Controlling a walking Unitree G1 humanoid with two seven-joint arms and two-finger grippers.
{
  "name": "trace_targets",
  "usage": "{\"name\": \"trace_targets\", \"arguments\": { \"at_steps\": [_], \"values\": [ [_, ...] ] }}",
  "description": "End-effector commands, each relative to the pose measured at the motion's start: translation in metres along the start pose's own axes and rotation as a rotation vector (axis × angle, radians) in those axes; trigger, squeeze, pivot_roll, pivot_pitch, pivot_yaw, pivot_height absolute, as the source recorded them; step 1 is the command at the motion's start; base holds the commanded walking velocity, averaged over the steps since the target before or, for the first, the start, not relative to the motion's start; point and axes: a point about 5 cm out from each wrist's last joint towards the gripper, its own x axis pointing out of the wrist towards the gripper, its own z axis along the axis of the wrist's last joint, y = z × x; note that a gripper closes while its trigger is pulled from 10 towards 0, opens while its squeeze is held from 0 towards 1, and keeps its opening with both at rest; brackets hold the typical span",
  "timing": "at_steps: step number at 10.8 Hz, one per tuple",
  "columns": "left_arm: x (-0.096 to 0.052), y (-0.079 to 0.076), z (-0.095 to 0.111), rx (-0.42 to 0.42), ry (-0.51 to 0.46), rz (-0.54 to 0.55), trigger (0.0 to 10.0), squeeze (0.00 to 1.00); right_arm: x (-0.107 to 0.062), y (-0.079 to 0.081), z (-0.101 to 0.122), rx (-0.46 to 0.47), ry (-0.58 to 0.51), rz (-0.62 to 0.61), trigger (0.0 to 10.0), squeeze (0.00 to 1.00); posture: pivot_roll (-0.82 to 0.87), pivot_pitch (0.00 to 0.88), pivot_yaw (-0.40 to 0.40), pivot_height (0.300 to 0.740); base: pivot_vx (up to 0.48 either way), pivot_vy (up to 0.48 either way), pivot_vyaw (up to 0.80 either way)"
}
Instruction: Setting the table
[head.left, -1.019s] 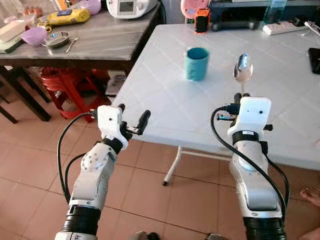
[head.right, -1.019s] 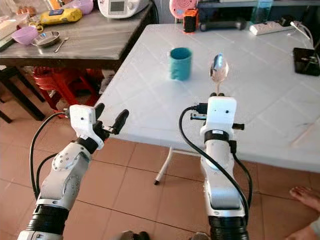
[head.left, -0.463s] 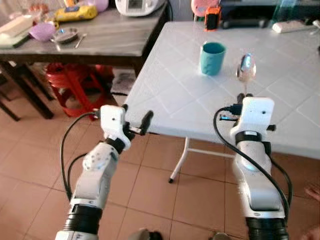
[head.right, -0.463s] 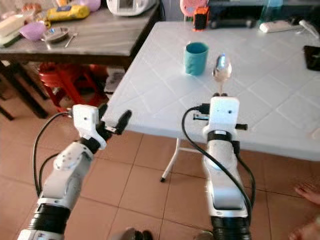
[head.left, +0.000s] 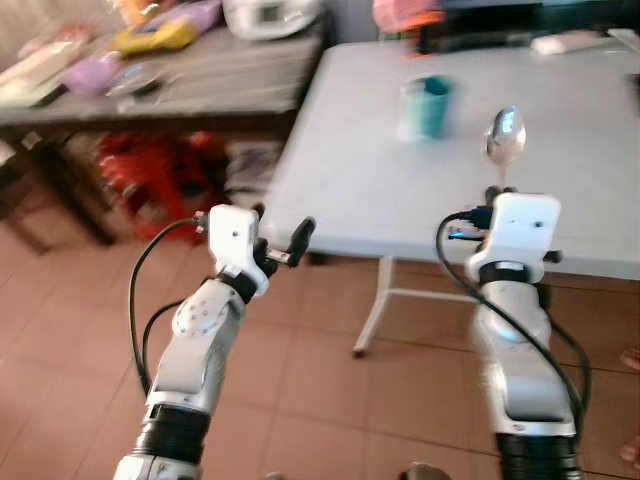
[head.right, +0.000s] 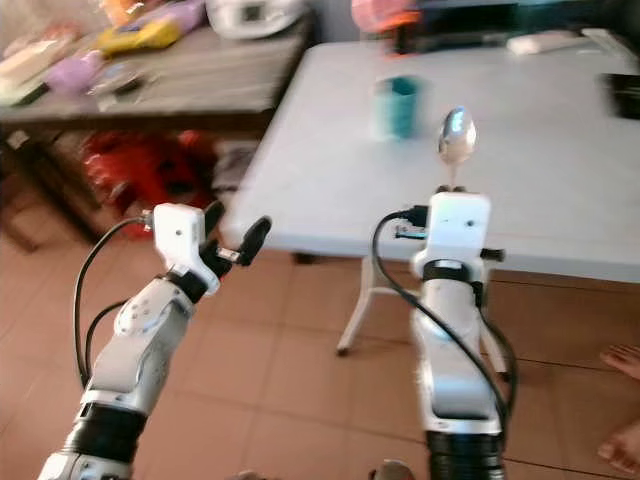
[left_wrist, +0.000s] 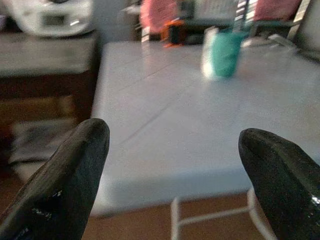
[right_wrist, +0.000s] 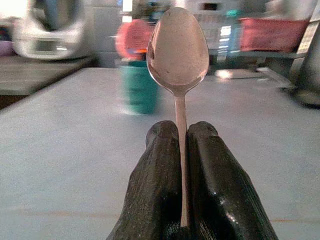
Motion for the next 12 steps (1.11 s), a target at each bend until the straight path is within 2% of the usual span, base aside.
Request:
{"name": "trace_targets", "arguments": {
  "at_steps": [1, 3, 8, 12],
  "values": [
    [-0.0027, 0.0053, 0.0002, 0.011, 0.005, 0.012, 10.0, 0.00, 0.0003, 0.0041, 0.0049, 0.004, -0.022, 0.016, 10.0, 0.00, -0.10, 0.117, 0.156, 0.740, 0.000, 0.352, 0.00],
    [-0.0027, 0.0047, 0.0002, 0.010, 0.005, 0.010, 10.0, 0.00, 0.0002, 0.0041, 0.0044, 0.002, -0.022, 0.018, 10.0, 0.00, -0.10, 0.119, 0.155, 0.740, 0.000, 0.341, 0.00],
    [-0.0042, 0.0002, 0.0031, 0.003, -0.016, -0.047, 10.0, 0.00, 0.0005, 0.0046, 0.0041, -0.009, -0.027, 0.028, 10.0, 0.00, -0.10, 0.117, 0.152, 0.740, 0.000, 0.000, 0.00],
    [-0.0056, -0.0015, 0.0027, -0.004, -0.019, -0.073, 10.0, 0.00, 0.0015, 0.0044, 0.0038, -0.015, -0.028, 0.033, 10.0, 0.00, -0.10, 0.116, 0.148, 0.740, 0.303, 0.000, 0.00]
  ]
}}
